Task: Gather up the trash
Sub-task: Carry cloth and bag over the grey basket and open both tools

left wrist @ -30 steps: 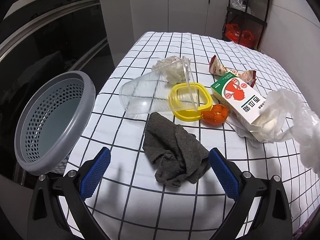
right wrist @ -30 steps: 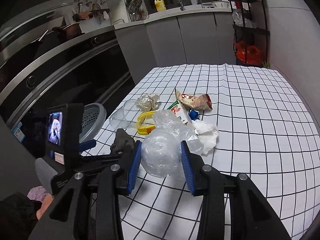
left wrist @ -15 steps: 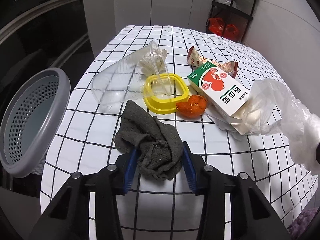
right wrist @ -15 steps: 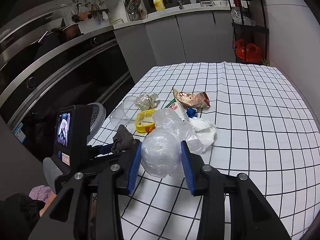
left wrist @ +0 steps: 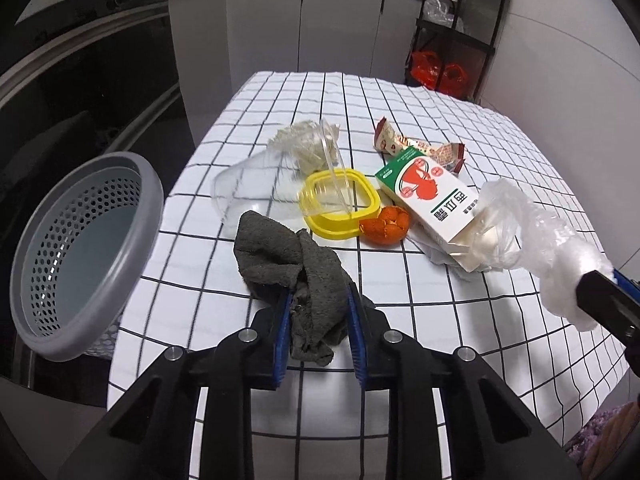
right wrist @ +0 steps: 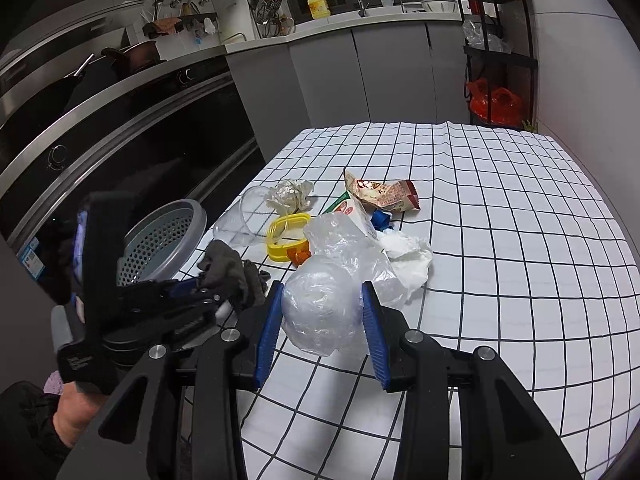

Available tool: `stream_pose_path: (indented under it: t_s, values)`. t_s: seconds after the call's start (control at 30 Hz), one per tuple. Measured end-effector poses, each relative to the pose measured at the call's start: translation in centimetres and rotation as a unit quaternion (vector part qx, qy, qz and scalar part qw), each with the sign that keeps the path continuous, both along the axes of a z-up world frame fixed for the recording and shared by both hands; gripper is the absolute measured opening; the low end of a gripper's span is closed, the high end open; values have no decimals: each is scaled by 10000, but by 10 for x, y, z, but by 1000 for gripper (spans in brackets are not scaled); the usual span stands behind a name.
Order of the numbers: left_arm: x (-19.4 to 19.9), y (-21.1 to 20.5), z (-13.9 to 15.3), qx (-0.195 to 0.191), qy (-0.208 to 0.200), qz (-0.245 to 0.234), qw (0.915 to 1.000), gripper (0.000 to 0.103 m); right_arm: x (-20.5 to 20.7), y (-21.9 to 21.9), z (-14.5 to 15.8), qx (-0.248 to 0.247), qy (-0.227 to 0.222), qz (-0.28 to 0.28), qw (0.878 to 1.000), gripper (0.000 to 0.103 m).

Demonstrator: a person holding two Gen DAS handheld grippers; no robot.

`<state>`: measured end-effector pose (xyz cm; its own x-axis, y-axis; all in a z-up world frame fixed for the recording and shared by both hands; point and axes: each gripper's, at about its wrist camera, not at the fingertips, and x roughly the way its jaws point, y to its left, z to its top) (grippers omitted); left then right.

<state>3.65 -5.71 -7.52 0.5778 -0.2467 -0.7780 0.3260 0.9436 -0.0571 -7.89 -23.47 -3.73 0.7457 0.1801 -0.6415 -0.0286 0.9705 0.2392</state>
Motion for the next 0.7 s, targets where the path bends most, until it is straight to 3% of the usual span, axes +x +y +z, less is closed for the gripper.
stream_pose_path:
  t_s: [0.43, 0.7]
  values:
    - [-30, 36, 55, -73, -721, 18, 9974, 25, 1, 17, 9, 11, -85, 172, 9998, 38]
    - [-24, 85, 92, -81, -1075, 309, 9937, 25, 20, 58, 27, 30, -188, 508, 9985, 38]
